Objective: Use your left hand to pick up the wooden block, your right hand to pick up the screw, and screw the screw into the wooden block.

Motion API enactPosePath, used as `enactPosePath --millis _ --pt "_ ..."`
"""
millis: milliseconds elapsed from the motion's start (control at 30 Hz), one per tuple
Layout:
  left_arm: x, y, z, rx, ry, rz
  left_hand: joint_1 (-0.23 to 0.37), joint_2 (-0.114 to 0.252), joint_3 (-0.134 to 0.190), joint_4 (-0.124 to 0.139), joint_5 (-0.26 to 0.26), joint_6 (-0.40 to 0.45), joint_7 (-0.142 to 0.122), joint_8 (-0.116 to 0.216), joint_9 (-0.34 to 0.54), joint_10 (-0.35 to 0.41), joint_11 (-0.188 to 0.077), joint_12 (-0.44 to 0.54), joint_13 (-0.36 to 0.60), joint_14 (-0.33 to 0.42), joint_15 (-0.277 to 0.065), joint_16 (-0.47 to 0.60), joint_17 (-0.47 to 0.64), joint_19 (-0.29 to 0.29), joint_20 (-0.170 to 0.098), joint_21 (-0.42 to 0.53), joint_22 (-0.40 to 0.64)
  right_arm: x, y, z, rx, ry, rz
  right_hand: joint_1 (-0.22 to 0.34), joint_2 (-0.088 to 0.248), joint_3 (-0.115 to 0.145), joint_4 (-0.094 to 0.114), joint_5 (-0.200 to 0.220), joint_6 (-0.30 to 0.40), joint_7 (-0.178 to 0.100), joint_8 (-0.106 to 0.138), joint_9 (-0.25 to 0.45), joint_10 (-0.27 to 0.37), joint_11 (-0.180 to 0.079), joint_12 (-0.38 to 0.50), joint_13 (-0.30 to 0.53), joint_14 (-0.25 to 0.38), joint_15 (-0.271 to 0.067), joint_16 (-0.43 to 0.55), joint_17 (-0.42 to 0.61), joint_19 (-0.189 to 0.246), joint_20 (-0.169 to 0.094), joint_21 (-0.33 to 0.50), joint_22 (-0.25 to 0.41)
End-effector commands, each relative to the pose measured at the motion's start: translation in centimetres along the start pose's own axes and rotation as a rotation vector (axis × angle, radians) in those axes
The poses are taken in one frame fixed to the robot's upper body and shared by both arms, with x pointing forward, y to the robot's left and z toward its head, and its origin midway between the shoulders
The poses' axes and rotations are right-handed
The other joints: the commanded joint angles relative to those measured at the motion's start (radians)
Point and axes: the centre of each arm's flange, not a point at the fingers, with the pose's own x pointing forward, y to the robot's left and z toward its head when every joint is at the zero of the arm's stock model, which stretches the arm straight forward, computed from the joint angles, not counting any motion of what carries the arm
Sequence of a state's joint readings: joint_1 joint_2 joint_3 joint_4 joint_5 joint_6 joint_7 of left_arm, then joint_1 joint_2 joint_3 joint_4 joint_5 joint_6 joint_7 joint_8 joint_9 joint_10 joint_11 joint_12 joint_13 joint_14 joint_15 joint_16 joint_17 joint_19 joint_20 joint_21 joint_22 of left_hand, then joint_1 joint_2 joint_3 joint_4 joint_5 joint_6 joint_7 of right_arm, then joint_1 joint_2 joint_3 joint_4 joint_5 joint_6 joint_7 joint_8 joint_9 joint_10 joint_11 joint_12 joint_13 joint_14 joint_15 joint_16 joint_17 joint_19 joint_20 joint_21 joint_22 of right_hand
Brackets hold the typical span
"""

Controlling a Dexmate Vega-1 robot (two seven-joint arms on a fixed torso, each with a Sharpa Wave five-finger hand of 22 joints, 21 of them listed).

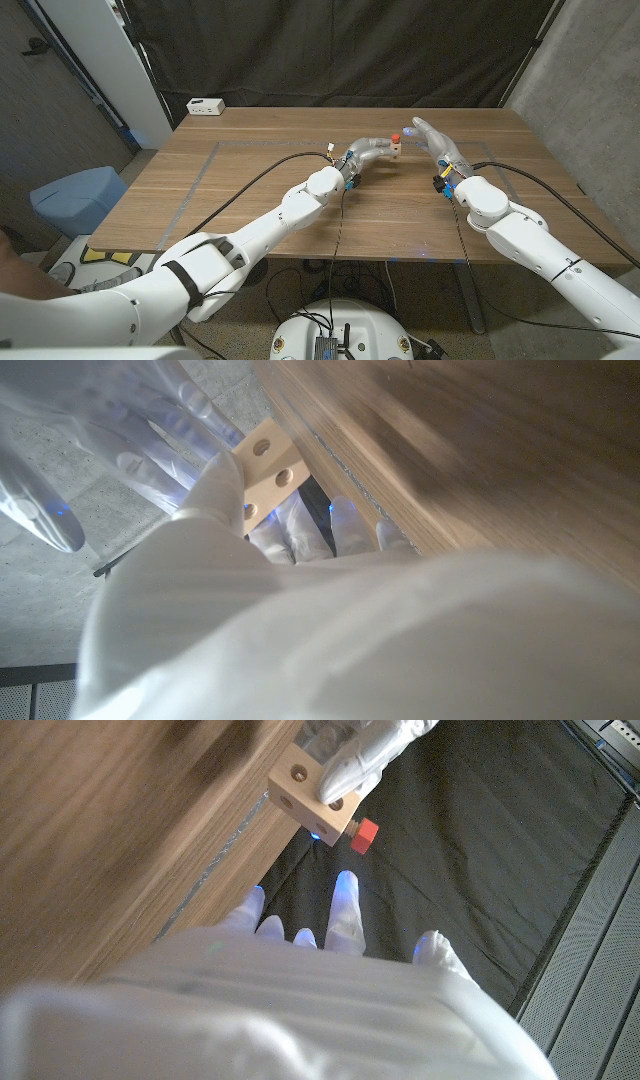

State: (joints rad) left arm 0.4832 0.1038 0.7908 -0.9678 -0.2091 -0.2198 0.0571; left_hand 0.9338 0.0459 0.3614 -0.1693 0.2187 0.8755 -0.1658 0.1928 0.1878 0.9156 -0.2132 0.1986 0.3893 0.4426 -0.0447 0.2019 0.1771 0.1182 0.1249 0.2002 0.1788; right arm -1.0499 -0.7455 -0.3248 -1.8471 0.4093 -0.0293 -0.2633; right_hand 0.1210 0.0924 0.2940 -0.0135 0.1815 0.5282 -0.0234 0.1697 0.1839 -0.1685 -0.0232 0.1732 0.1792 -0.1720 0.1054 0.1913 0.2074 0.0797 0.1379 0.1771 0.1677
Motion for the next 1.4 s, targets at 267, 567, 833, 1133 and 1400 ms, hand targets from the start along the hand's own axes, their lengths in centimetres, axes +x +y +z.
enactPosePath --millis 267,567,833,1133,1400 --pt "-0.19 0.15 -0.1 0.003 0.004 -0.008 0.002 0.023 0.015 0.012 0.005 0.021 0.01 0.005 0.005 0.01 -0.001 0.013 0.023 0.008 -0.056 0.001 0.003 -0.003 0.003 0.006 0.005 0.5 0.73 0.12 -0.004 -0.002 0.036 -0.012 0.005 0.003 0.006 0.002 0.034 -0.001 0.022 0.003 0.001 -0.011 0.01 0.002 -0.055 0.003 0.003 0.001 -0.005 0.001 0.004 0.002" --pt "-0.26 0.15 -0.09 0.002 0.002 -0.002 0.003 0.024 0.015 0.011 0.004 0.02 0.011 0.005 0.005 0.01 -0.002 0.013 0.023 0.007 -0.056 0.001 0.003 -0.003 0.004 0.006 0.005 0.51 0.84 0.25 -0.008 -0.004 0.043 -0.013 0.007 0.005 0.006 0.003 0.059 0.0 0.03 0.003 0.012 -0.017 0.016 0.001 -0.053 -0.001 0.005 -0.001 -0.006 0.002 0.006 0.002" --pt "-0.38 0.11 -0.11 0.003 0.004 0.001 0.003 0.024 0.015 0.012 0.004 0.019 0.013 0.004 0.005 0.01 -0.001 0.013 0.023 0.006 -0.056 0.001 0.003 -0.003 0.005 0.006 0.005 0.32 0.83 0.16 -0.008 0.0 0.043 -0.012 0.009 0.009 0.004 0.004 0.086 0.006 0.038 0.003 0.021 -0.027 0.019 0.001 -0.048 -0.004 0.008 -0.002 -0.003 0.002 0.008 0.002" --pt "-0.42 -0.01 -0.09 0.001 0.006 -0.001 0.003 0.025 0.015 0.012 0.004 0.019 0.011 0.004 0.005 0.009 -0.002 0.013 0.022 0.006 -0.054 0.001 0.003 -0.004 0.005 0.006 0.005 -0.03 0.81 0.07 -0.004 0.0 0.033 -0.011 0.011 0.014 0.002 0.004 0.121 0.005 0.046 0.003 0.039 -0.034 0.024 0.001 -0.042 -0.006 0.01 -0.005 0.004 0.004 0.012 0.002" --pt "-0.4 -0.06 -0.07 0.001 0.005 -0.004 0.004 0.025 0.015 0.012 0.004 0.021 0.012 0.005 0.005 0.01 -0.002 0.013 0.023 0.006 -0.055 0.001 0.003 -0.003 0.005 0.006 0.005 -0.31 0.8 -0.04 -0.003 0.006 0.028 -0.008 0.012 0.018 -0.001 0.004 0.144 0.015 0.05 0.003 0.059 -0.041 0.028 0.0 -0.031 -0.01 0.013 -0.007 0.009 0.007 0.013 0.002"
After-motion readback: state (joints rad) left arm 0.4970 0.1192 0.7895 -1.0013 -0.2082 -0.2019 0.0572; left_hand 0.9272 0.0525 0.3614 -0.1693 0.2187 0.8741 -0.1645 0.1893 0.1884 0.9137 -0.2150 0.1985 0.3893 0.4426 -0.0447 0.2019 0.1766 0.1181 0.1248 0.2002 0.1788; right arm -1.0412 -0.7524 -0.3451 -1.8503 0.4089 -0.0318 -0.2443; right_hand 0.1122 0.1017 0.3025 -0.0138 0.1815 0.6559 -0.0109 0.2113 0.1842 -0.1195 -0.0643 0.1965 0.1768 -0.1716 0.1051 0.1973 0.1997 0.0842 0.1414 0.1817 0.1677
